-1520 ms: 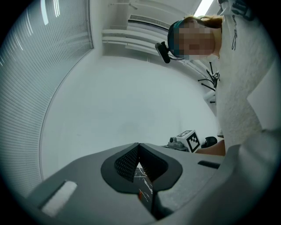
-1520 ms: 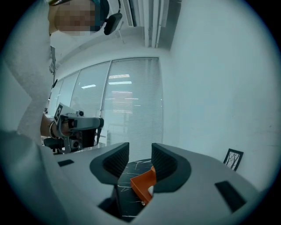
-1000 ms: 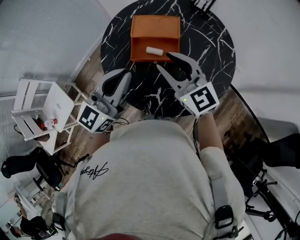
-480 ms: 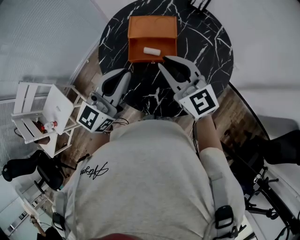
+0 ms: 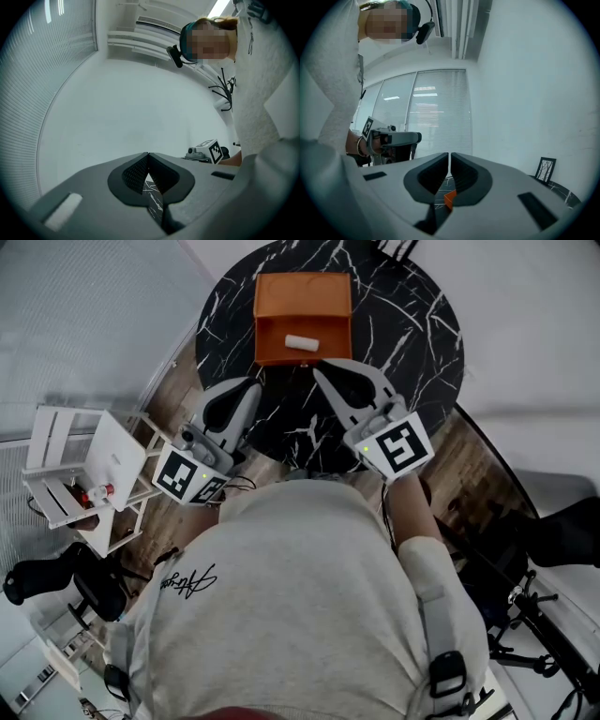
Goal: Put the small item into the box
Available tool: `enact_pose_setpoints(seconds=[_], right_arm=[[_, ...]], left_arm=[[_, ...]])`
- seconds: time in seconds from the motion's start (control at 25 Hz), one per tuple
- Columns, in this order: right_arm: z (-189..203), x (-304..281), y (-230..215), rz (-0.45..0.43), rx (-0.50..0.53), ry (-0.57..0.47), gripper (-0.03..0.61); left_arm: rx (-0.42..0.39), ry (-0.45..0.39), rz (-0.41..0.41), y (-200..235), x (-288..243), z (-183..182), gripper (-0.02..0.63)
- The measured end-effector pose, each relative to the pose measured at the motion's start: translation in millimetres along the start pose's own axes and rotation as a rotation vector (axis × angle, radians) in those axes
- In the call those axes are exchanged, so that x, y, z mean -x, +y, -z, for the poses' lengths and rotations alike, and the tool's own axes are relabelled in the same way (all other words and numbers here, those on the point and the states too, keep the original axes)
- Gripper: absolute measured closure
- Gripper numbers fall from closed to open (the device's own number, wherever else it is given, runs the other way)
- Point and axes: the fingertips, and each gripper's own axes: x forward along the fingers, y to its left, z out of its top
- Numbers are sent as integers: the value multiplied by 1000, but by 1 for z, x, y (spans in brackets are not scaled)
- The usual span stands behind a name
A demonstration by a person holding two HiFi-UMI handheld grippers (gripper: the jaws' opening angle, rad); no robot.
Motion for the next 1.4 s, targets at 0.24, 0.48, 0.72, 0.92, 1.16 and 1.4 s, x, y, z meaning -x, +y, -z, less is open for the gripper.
enact_pose_setpoints(seconds=[0.24, 0.48, 0.72, 0.92, 1.16, 1.4], right_arm=[[-2, 6, -2, 24, -8, -3, 561], [-8, 10, -5, 39, 7, -40, 569], [-2, 14, -4, 55, -9, 1, 569], [-4, 15, 0, 49, -7, -6, 569], [-11, 13, 2, 47, 19, -51, 571], [-3, 12, 10, 44, -4, -5, 571]], left_arm=[[-3, -2, 5, -4, 1, -2, 611], [-5, -3, 9, -8, 3, -2, 611], [-8, 4, 9, -10, 3, -2, 611], [-8, 4, 4, -9, 5, -2, 611], [-5, 4, 3, -10, 7, 0, 611], [-5, 2, 2, -8, 8, 0, 611]])
